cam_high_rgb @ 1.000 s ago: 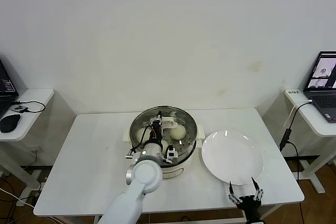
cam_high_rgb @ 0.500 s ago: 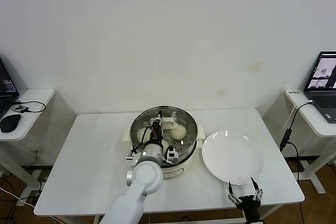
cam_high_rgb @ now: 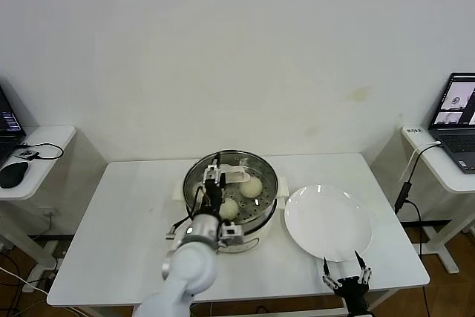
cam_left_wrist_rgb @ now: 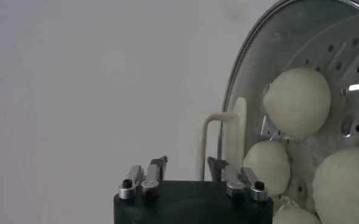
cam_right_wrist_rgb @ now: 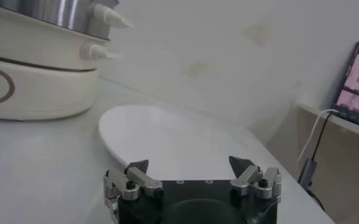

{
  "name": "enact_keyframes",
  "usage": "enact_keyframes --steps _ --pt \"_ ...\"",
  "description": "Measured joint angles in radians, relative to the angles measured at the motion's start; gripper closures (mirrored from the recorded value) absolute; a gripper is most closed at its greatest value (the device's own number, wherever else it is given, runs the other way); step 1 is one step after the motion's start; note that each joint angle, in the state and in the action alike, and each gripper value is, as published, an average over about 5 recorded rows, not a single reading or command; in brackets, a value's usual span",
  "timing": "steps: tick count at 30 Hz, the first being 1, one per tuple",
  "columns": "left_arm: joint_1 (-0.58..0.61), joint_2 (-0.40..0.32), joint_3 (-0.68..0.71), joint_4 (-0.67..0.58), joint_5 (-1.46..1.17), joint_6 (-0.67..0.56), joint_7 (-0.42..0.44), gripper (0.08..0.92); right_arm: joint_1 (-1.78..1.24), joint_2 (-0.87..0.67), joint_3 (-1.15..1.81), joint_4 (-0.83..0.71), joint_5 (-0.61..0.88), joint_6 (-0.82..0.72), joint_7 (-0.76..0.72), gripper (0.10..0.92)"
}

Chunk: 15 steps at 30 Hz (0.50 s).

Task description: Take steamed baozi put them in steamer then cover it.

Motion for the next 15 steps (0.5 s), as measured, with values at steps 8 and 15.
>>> enact_keyframes --steps 8,15 --pt "0.174 0.115 -0.095 -0.168 -0.341 -0.044 -0.131 0.18 -0.012 -0.009 -0.006 0.008 0.008 0.004 -0.002 0.203" --pt "0.368 0.146 -0.278 -0.228 -0.793 -0.201 -0.285 0.177 -0.031 -0.025 -0.026 0.029 0.033 0.008 -0.008 0.203"
